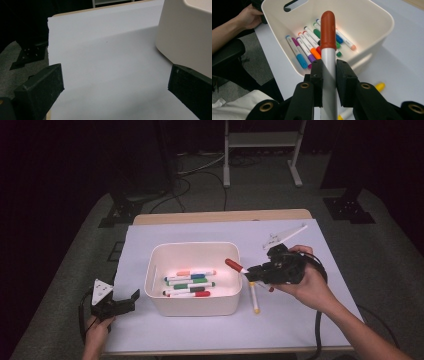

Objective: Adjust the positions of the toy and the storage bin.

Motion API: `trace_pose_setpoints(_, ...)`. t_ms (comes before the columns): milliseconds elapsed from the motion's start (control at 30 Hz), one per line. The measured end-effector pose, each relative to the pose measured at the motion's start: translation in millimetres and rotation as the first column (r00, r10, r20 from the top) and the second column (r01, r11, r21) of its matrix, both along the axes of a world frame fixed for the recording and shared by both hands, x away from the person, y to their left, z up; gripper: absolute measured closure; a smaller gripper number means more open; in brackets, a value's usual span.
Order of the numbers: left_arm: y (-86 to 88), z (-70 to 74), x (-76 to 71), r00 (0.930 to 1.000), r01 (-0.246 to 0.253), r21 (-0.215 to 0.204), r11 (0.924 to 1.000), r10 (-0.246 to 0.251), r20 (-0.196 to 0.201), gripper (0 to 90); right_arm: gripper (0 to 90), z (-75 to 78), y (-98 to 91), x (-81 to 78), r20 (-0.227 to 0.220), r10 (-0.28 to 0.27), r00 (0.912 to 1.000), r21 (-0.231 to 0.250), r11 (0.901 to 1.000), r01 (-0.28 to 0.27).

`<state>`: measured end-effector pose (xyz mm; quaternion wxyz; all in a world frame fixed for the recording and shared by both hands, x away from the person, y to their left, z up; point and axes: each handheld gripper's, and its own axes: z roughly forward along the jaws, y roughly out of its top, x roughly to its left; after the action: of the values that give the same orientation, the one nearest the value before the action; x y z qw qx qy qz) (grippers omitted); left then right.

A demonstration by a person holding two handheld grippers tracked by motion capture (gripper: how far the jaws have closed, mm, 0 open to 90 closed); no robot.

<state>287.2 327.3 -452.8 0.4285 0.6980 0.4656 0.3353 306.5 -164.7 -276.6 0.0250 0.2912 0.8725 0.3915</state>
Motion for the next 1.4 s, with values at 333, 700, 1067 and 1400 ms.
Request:
trace_pose_setpoints(333, 0.2, 0.0, -0.3, 1.0000, 0.004, -0.003, 1.0000, -0.004, 0.001, 0.0, 75.9, 2.5, 50.7, 5.9, -0.016, 0.123, 0.9922, -0.007, 0.9923, -0.124)
trace_pose_setpoints(700, 0.2, 0.0, -0.5, 1.0000, 0.006, -0.004, 1.0000, -0.006, 0.003, 0.0, 75.8, -9.8, 105.2, 21.5, -0.047, 0.223, 0.9736, -0.029, 0.9740, -0.225)
trace_pose_setpoints(1067, 0.7, 0.2, -0.3, 1.0000, 0.006, -0.010, 0.9999, -0.006, 0.001, 0.0, 75.9, -32.4, 143.7, 38.4, -0.070, 0.259, 0.9632, -0.101, 0.9588, -0.266)
trace_pose_setpoints(1400, 0.8, 0.1, 0.0, 1.0000, 0.005, -0.013, 0.9999, -0.005, -0.002, 0.0, 75.8, -45.2, 163.2, 46.2, -0.102, 0.289, 0.9518, -0.127, 0.9451, -0.301)
